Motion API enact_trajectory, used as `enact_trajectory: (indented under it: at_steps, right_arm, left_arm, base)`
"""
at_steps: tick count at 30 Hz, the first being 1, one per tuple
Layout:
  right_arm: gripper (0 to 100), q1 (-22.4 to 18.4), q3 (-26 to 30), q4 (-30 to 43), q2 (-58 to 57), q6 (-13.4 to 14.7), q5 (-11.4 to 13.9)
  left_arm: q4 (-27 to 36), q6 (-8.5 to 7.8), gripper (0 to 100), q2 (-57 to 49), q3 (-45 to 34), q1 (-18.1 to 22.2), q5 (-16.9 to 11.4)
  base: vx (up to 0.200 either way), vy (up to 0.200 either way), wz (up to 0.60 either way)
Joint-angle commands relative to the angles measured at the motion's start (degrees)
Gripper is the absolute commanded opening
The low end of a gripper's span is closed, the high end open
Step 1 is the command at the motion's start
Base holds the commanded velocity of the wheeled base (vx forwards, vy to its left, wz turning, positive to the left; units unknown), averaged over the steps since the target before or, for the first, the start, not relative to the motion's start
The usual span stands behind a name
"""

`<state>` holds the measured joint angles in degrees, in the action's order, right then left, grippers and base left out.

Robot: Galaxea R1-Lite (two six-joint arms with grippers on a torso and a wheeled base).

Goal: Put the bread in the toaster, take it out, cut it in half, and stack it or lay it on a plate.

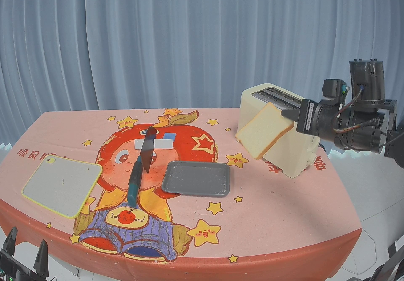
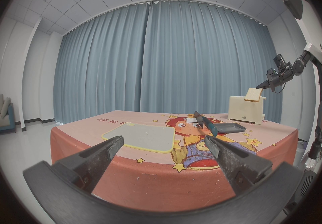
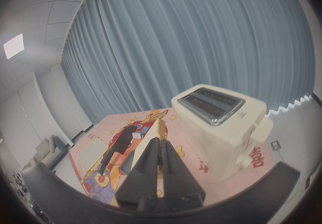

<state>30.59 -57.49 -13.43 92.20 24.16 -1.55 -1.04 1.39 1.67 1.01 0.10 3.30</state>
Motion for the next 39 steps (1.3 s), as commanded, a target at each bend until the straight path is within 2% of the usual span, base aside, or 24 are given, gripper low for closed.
enact_trajectory:
  at_steps: [1,8,12,19,21,39]
  right_arm:
    - [0,1.93,1.94,-0.19,-0.44,0.54,-0.12]
    - [0,2.90,3.97,-0.28,-2.02,1.06,-0.12]
    - [0,4.22,5.28,-0.28,-3.52,3.26,-0.12]
    - [0,4.04,5.90,-0.28,-3.69,7.13,0.05]
    - [0,3.69,5.90,-0.28,-3.16,7.30,-0.03]
    - [0,4.13,5.55,-0.28,-3.78,7.57,-0.03]
  left_arm:
    - [-0.02,0.10,100,0.00,-1.01,0.08,0.04]
    - [-0.02,0.02,100,0.00,-1.01,0.08,0.04]
    - [-0.02,0.02,100,0.00,-1.01,0.08,0.04]
    - [-0.02,0.10,100,0.00,-1.01,0.08,0.04]
    - [-0.02,0.10,100,0.00,-1.01,0.08,0.04]
    - [0.07,0.10,100,0.00,-1.01,0.08,0.04]
  base:
    - [0.000,0.000,0.00]
    - [-0.143,0.000,0.00]
    - [-0.200,0.000,0.00]
    - [0.000,0.000,0.00]
    - [0.000,0.000,0.00]
    - [0.000,0.200,0.00]
